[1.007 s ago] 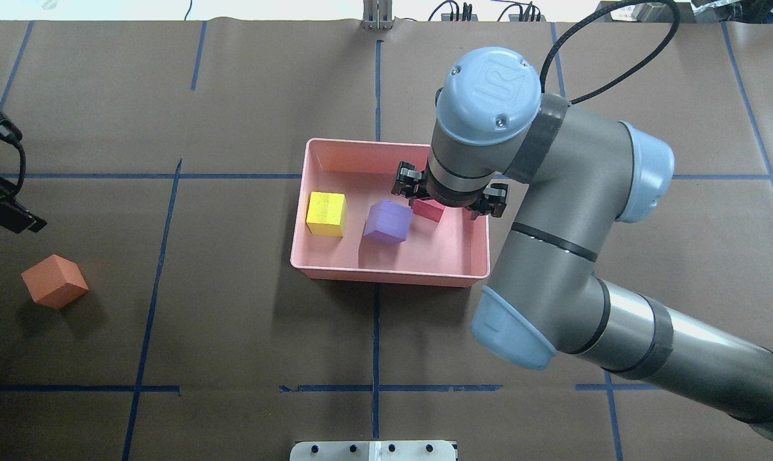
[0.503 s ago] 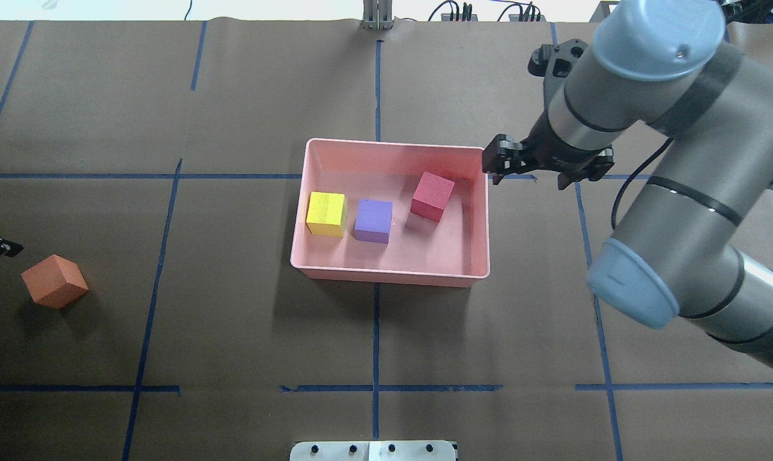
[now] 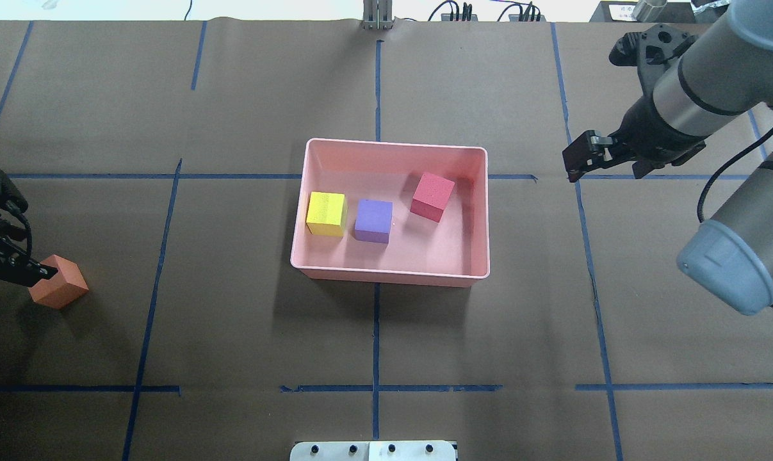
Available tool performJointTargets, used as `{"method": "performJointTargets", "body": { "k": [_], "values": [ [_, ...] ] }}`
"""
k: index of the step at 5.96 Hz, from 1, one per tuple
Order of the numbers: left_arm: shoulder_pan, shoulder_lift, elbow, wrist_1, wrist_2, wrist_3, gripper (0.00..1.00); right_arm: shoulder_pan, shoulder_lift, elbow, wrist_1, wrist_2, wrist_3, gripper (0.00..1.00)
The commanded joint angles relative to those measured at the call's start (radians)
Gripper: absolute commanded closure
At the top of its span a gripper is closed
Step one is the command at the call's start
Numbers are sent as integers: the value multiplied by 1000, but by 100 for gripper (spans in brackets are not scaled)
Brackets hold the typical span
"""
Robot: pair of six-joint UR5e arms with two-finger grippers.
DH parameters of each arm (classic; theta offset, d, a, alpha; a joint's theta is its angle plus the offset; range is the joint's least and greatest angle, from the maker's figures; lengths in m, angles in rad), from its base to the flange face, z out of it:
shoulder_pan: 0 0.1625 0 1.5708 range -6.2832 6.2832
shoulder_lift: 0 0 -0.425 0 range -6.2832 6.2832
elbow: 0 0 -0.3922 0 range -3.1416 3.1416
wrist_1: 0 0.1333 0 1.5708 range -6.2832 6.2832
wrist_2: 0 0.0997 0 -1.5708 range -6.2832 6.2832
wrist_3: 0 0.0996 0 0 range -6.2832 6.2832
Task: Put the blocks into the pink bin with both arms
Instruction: 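Grasp the orange cube with the left gripper while the right arm withdraws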
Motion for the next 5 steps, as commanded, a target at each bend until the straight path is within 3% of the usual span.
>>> {"method": "performJointTargets", "body": {
  "k": [1,3,5],
  "values": [
    [34,1,33,-43,9,-23,0,34,-39,6,1,23,-63,0],
    [46,-1,35,-43,-4,-26,0,35,-40,3,1,23,-63,0],
    [89,-19,100,-45,-1,-26,0,34,-43,-2,3,23,-63,0]
  ]
}}
